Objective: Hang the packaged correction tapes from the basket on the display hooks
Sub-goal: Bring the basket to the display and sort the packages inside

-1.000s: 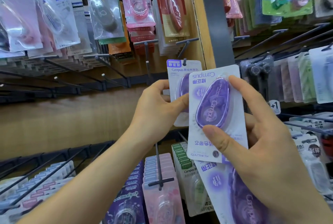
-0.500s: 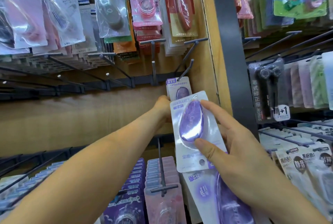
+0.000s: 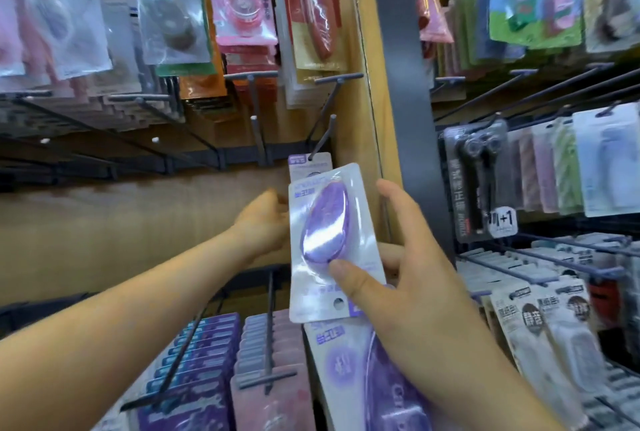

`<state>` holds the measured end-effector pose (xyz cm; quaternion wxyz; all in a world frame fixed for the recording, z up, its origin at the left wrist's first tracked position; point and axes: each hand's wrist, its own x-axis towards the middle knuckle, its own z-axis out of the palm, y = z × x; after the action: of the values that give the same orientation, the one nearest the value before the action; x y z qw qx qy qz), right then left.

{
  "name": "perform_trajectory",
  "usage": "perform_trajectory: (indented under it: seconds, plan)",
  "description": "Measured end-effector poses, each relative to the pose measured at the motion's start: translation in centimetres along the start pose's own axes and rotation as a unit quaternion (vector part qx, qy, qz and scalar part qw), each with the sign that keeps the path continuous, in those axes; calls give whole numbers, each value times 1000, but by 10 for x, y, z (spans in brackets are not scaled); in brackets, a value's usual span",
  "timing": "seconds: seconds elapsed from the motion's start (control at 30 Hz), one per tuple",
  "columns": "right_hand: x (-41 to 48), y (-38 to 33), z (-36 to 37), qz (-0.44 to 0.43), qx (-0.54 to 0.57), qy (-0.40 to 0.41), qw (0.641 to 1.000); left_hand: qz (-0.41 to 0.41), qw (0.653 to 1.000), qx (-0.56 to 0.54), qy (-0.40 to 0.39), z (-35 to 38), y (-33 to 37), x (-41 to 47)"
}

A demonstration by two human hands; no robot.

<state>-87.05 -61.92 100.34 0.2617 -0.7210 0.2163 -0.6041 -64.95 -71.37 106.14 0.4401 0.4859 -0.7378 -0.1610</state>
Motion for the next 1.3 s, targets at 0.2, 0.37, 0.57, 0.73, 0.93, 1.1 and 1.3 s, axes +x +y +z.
perform_trajectory:
  seconds: [0.2,0.37,0.57,0.73,0.93,1.1,1.3]
  plan:
    - [1,-10,5,-3,49,-19,999,16,967,-251,47,12,74,-64]
    - [3,-14,3,22,50,-108,993,39,956,-287,45,-12,87,-77]
    - [12,-23,-8,-48,32,-33,998,170,965,-196,48,-28,83,-88]
    - [14,-27,-4,-44,124,18,991,159,918,-315,183,-19,72,-97]
    - [13,-22,9,-18,167,24,986,158,900,-381,139,1,58,-118]
    - [22,-27,7,-45,105,84,990,155,974,-148,-73,-14,62,-128]
    - [25,-35,2,-46,30,86,995,186,973,-137,-8,-7,83,-109]
